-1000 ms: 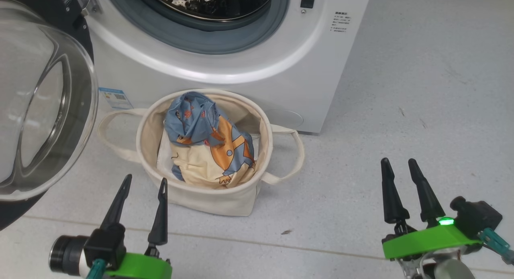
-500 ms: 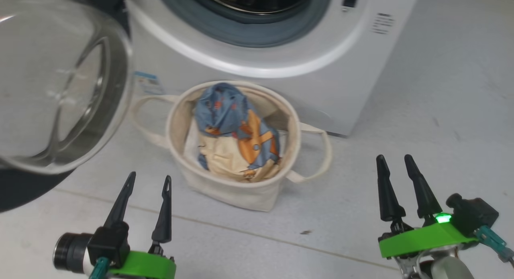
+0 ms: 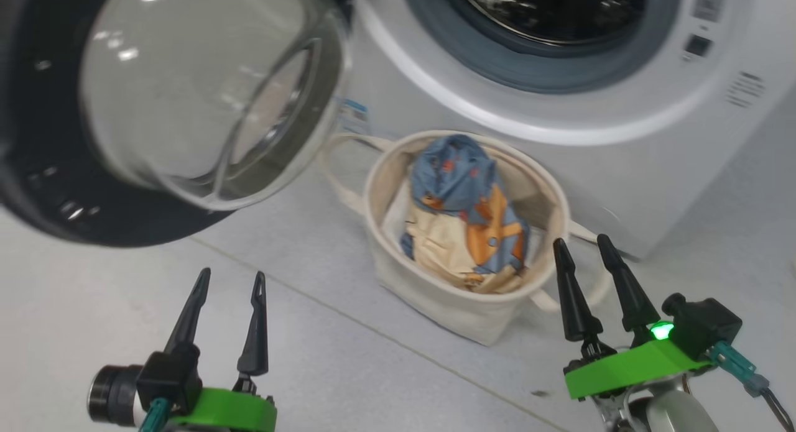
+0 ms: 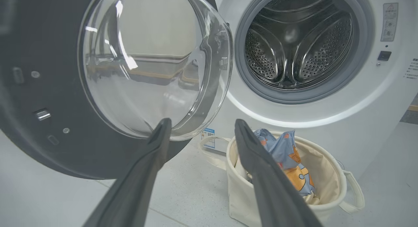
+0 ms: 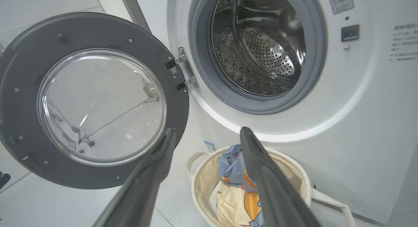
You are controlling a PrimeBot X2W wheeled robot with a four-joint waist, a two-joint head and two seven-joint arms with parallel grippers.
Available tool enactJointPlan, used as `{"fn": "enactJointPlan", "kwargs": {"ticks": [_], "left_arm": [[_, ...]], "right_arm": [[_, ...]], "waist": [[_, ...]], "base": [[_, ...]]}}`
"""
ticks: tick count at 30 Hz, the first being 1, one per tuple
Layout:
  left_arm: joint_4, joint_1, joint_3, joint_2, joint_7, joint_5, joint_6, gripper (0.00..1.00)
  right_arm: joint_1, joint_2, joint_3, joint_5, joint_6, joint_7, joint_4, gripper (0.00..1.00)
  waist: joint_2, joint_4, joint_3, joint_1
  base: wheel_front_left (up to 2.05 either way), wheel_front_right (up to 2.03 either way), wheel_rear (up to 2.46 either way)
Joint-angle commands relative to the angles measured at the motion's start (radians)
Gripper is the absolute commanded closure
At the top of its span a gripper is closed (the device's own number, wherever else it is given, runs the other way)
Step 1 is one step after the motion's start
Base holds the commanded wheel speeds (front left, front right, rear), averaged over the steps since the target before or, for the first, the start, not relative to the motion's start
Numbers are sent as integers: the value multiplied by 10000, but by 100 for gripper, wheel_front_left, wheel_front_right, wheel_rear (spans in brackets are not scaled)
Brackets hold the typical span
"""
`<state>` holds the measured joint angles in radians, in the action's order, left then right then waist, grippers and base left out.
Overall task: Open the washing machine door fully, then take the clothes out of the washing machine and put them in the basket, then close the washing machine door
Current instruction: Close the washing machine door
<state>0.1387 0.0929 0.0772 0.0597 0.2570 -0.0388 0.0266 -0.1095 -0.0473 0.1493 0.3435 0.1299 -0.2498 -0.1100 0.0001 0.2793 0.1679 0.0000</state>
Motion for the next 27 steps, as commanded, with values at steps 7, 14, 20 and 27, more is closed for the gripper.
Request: {"fn": "enactJointPlan", "kwargs": {"ticks": [7, 14, 20, 27], "left_arm": [[-223, 180, -381, -40, 47, -44, 102, 0], [-277, 41, -480, -60, 47, -34, 156, 0], [-274, -55, -505, -72, 47, -38, 170, 0], [-311, -82, -530, -82, 47, -43, 177, 0]], "right_arm": [[-244, -29, 312, -48, 8, -120, 197, 0], [-145, -29, 424, -13, 8, -120, 119, 0], [-95, -29, 472, -7, 8, -120, 108, 0], [-86, -29, 590, 18, 8, -120, 107, 0]], "waist": [[-1, 1384, -511, 0], [-1, 1713, -695, 0], [-1, 1782, -749, 0], [-1, 1775, -735, 0]], "base": [[0, 0, 0], [0, 0, 0], [0, 0, 0], [0, 0, 0]]}}
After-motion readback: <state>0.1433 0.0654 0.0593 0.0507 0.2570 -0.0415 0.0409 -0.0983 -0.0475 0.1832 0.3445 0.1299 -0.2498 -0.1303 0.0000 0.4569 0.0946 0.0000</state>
